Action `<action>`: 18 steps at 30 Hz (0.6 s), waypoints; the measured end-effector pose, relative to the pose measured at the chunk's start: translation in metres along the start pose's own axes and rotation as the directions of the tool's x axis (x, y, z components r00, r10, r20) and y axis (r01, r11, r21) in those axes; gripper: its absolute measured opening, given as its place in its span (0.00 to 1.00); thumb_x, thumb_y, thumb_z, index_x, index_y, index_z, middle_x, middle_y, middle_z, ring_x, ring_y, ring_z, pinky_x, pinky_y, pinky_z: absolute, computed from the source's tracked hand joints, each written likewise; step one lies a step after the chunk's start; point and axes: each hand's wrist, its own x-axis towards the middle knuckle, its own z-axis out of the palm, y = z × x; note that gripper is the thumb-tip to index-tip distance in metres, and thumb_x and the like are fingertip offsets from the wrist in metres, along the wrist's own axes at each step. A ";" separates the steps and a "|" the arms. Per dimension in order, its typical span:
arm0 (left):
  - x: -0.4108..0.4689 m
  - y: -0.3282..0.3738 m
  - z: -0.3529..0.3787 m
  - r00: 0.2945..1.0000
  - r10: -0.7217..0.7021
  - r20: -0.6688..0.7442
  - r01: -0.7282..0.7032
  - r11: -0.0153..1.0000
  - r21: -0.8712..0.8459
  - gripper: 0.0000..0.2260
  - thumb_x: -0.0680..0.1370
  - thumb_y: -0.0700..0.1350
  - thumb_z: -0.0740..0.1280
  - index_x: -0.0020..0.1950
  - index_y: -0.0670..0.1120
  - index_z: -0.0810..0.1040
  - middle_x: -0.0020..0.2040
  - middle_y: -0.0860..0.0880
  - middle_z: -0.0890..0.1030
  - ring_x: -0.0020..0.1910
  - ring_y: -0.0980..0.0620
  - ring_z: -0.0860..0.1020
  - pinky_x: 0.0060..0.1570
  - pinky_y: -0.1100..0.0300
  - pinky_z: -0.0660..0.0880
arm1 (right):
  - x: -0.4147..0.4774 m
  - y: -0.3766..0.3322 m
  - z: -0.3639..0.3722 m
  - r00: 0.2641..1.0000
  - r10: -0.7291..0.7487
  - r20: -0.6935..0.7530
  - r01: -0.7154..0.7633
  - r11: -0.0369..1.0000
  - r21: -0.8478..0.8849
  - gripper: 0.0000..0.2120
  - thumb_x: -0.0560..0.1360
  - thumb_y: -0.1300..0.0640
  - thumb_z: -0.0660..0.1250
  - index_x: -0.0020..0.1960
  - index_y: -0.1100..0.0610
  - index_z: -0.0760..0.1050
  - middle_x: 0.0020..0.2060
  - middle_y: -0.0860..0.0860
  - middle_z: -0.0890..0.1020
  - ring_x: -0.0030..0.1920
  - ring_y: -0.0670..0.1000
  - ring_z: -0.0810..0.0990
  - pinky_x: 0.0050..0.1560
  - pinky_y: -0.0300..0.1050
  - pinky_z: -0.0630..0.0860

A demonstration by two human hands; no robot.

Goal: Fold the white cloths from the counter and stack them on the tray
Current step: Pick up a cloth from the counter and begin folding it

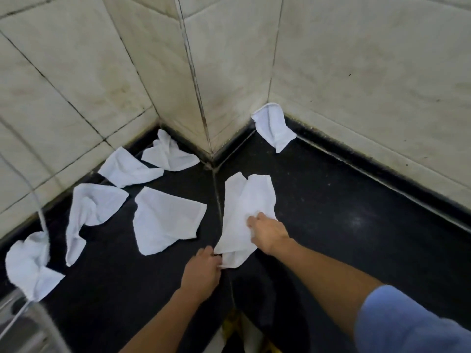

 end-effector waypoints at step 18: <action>0.053 0.001 -0.032 0.993 0.033 0.117 -0.016 0.989 -0.147 0.14 0.75 0.57 0.62 0.53 0.50 0.73 0.50 0.52 0.73 0.51 0.52 0.74 0.47 0.57 0.73 | 0.132 0.086 -0.217 0.643 0.710 -0.288 0.072 0.319 0.945 0.02 0.76 0.63 0.61 0.47 0.58 0.71 0.49 0.58 0.78 0.45 0.56 0.78 0.32 0.43 0.80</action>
